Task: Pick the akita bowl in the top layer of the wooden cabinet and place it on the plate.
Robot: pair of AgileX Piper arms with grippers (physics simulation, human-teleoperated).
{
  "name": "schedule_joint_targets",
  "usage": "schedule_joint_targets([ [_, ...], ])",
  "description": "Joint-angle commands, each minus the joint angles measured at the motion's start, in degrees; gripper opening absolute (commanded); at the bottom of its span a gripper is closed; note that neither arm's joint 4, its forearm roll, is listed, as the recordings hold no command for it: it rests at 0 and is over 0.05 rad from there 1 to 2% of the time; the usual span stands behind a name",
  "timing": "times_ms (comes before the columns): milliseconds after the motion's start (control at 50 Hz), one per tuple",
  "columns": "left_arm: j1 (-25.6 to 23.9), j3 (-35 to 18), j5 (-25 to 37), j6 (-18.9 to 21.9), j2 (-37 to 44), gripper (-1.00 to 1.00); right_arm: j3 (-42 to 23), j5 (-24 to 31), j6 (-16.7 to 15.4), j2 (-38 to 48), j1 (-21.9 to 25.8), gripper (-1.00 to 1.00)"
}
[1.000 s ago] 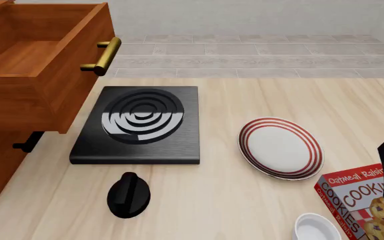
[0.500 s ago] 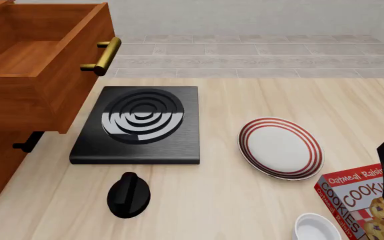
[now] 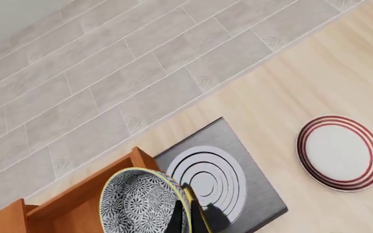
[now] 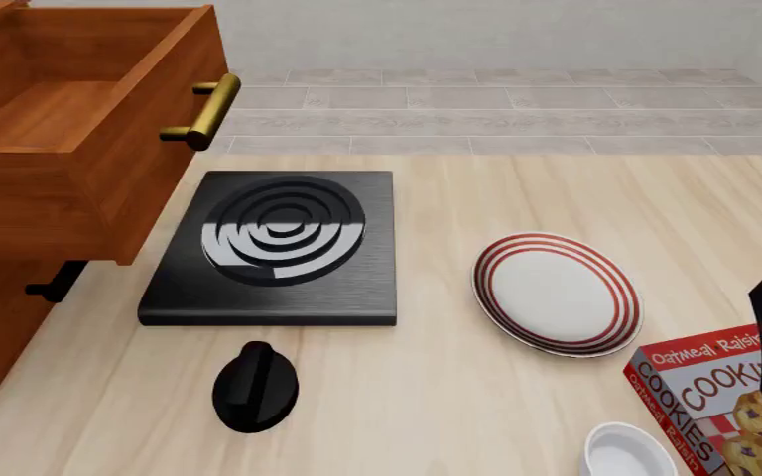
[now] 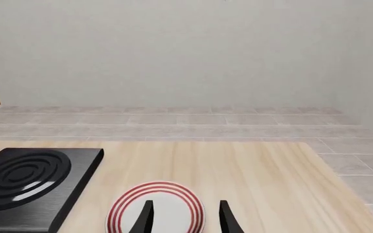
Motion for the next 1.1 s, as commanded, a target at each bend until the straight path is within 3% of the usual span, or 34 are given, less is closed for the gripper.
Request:
schedule_joint_targets([
  [20,-1.75,-1.56,0.0,0.67,1.24,-1.0,-0.14,0.03,-0.06,0.0,0.11,1.0],
  [1100,-15.38,-10.37,-0.24,2.18,11.77,-1.0,-0.05,-0.29,-0.78,0.0,1.17,1.0],
])
